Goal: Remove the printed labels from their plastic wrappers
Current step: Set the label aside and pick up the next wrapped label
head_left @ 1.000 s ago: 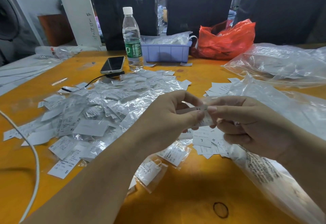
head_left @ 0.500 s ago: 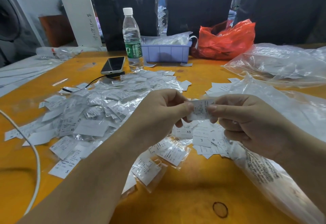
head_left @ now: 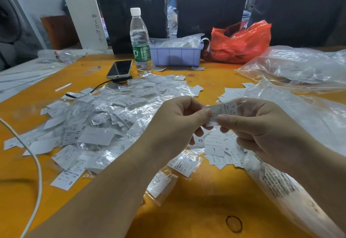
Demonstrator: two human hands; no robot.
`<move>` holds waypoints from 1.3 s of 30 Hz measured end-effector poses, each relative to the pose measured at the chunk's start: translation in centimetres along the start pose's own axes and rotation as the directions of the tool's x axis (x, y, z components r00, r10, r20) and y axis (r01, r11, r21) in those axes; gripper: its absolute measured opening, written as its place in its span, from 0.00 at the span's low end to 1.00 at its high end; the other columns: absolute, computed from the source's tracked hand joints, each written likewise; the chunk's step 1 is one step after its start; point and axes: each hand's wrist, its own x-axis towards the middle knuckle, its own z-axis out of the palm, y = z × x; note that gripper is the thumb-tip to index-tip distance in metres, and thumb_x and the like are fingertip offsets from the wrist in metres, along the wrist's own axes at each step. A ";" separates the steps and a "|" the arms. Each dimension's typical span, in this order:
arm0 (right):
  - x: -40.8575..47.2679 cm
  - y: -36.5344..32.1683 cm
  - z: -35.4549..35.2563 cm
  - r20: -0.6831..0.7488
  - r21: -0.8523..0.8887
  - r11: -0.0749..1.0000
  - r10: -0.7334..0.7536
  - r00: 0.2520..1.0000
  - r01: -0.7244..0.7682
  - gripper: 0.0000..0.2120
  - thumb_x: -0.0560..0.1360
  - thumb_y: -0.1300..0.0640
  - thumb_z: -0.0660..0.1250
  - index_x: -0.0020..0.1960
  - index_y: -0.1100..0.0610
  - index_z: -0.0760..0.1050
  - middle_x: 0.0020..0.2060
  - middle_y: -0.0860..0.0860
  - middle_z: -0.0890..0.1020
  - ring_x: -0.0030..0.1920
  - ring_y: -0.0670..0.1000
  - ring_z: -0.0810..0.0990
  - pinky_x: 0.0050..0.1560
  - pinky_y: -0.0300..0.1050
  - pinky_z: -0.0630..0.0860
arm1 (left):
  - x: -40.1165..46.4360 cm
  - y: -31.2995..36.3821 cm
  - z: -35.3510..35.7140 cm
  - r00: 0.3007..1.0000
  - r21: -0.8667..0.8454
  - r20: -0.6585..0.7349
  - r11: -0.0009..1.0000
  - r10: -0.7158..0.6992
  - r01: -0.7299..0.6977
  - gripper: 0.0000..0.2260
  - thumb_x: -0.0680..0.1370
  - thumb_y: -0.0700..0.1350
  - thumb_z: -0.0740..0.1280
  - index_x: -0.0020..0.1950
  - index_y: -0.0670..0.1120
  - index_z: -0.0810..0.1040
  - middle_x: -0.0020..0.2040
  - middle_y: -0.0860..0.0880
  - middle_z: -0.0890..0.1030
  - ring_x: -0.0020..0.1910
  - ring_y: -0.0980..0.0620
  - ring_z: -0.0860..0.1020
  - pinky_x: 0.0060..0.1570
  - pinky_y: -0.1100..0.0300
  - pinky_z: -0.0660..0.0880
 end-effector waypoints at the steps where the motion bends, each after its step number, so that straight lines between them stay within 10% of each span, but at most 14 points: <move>1: 0.0 0.0 0.0 0.000 0.003 1.000 -0.002 1.000 0.002 0.09 0.63 0.55 0.74 0.42 0.56 0.84 0.22 0.47 0.74 0.20 0.42 0.58 0.19 0.33 0.59 | 0.0 0.0 0.0 1.000 0.001 0.000 1.000 0.006 -0.006 0.04 0.78 0.42 0.69 0.45 0.43 0.80 0.34 0.51 0.82 0.31 0.56 0.77 0.29 0.62 0.74; 8: 0.3 -0.3 -0.5 -0.119 0.158 0.987 -0.008 0.993 0.026 0.08 0.60 0.54 0.74 0.37 0.56 0.80 0.29 0.58 0.73 0.20 0.44 0.55 0.19 0.33 0.55 | 0.0 0.2 -0.3 1.000 -0.059 -0.028 0.998 0.011 -0.012 0.05 0.79 0.41 0.67 0.44 0.43 0.80 0.35 0.50 0.82 0.32 0.55 0.77 0.30 0.62 0.76; 17: 0.0 -0.5 0.0 -0.083 0.117 0.993 0.011 0.997 -0.002 0.07 0.57 0.56 0.76 0.34 0.56 0.83 0.21 0.46 0.58 0.20 0.43 0.53 0.18 0.34 0.56 | -0.2 0.0 0.3 1.000 -0.088 -0.005 0.996 0.017 -0.018 0.05 0.77 0.42 0.70 0.41 0.45 0.80 0.35 0.49 0.80 0.33 0.54 0.77 0.32 0.58 0.78; 25: 0.0 -0.4 -0.2 -0.077 0.164 0.986 0.018 0.997 -0.006 0.05 0.63 0.57 0.72 0.38 0.57 0.81 0.28 0.53 0.78 0.19 0.43 0.55 0.19 0.33 0.54 | 0.0 0.1 0.0 0.999 -0.115 -0.037 0.993 -0.002 -0.002 0.05 0.77 0.43 0.70 0.42 0.45 0.82 0.35 0.51 0.81 0.33 0.56 0.77 0.33 0.61 0.78; 39: 0.0 -0.1 0.1 -0.029 0.103 0.994 0.036 0.999 -0.033 0.11 0.63 0.58 0.74 0.45 0.59 0.84 0.26 0.50 0.58 0.22 0.45 0.54 0.19 0.34 0.57 | -0.1 -0.1 0.2 0.998 -0.021 -0.047 0.999 0.032 -0.033 0.08 0.74 0.46 0.72 0.43 0.41 0.81 0.34 0.50 0.81 0.30 0.57 0.76 0.32 0.64 0.75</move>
